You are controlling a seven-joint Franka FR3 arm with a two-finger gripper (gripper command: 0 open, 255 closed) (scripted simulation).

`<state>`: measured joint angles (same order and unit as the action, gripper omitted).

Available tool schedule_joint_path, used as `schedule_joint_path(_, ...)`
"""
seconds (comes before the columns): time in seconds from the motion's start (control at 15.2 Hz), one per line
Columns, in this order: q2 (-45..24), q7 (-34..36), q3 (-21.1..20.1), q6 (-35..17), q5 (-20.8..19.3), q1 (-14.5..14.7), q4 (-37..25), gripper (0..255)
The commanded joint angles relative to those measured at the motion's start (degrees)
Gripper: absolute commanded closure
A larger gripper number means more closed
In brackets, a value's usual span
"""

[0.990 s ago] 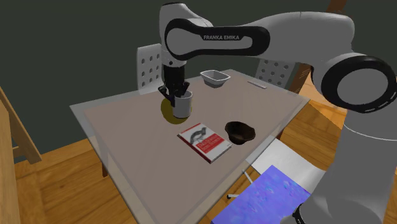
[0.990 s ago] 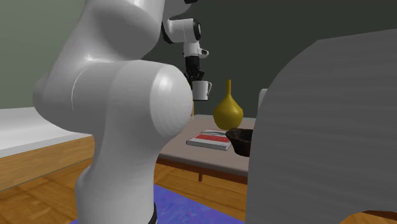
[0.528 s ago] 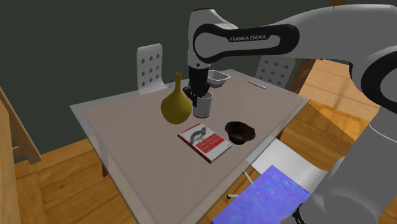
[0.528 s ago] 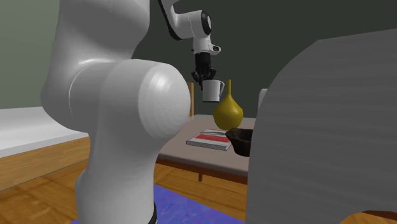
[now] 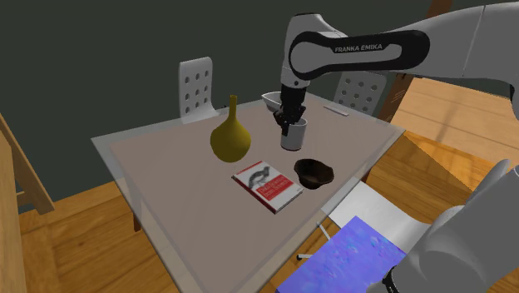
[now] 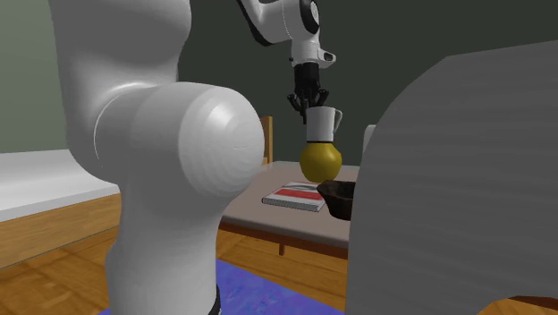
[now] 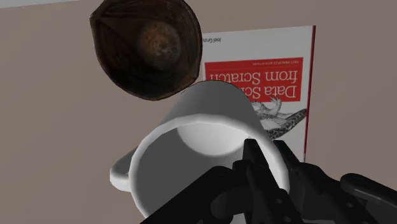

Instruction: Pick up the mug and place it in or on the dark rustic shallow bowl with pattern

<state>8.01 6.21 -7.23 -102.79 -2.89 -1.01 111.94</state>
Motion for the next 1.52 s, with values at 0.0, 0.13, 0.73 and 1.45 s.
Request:
schedule_joint_path(0.0, 1.9, -2.4, 1.3, -0.4, 0.0, -1.0, 2.1, 255)
schedule_joint_path(0.13, 3.9, -5.0, 2.9, -0.5, -0.2, -2.0, 4.1, 255)
schedule_joint_path(0.73, 9.1, -13.9, 8.7, -2.1, -1.7, -5.7, 10.3, 255)
schedule_joint_path(1.45, 7.8, -13.3, 8.8, -10.7, -1.9, -5.7, 17.5, 255)
